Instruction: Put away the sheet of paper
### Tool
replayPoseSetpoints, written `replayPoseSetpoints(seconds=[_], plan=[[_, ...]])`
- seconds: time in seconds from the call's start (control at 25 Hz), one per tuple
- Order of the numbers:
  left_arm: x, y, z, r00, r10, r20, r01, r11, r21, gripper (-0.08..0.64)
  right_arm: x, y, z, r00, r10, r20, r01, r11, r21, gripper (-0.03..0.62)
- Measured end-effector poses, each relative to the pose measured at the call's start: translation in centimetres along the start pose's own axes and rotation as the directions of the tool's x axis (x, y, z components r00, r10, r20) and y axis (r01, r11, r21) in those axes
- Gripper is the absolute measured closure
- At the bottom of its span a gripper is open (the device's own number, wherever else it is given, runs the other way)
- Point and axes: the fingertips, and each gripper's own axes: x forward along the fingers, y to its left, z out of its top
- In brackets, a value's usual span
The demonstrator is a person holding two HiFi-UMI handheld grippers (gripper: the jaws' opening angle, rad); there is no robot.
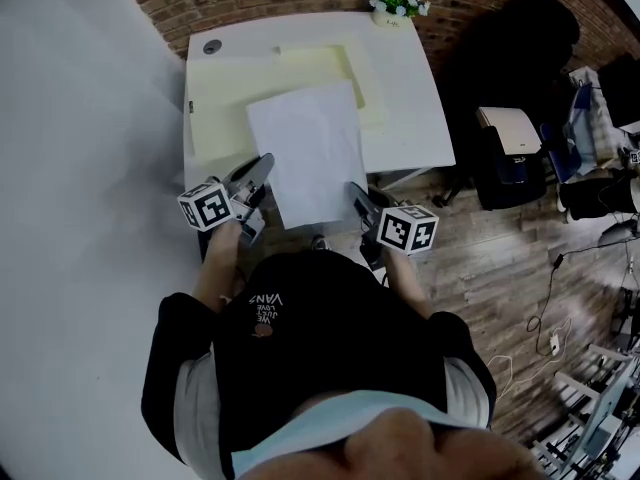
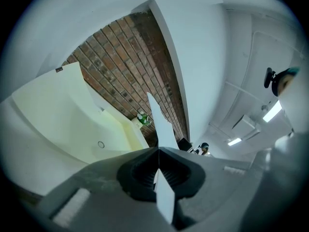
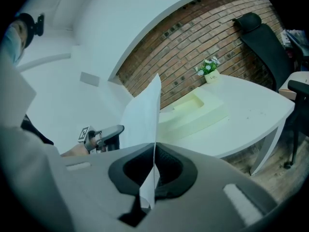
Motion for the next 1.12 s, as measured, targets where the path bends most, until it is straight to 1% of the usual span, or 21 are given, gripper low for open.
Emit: replayPoseSetpoints(seconds=[0.16,0.48,0.72,1.12], plan=[[0.7,0.2,-0.1,0.999,0.03,0.017,-0.03,1.0,0.008,0.56,0.2,-1.0,0.6,1.0,0.022,-0.02,-0.022,1.0,-0.014,0.594],[1.2,1.2,0.5,0.997,0.078,0.014,-0.078,0.996,0.035,0.56,1.4,-1.6,1.3,0.998,0.046,-0.043,-0.046,0.999,-0.007,0.594],[2.0,2.5,1.7,0.997,0.07,0.008,-0.07,0.997,0.032,0.56,2.9,-2.1,2.2,0.999,0.035,-0.038,-0.035,0.999,0.004,0.594],[4.1,5.7,5.7,0.999,0.041,-0.035,-0.04,0.999,0.035,0.56,6.7,-2.7,5.0,1.0,-0.012,-0.014,0.012,1.0,0.018,0.594]])
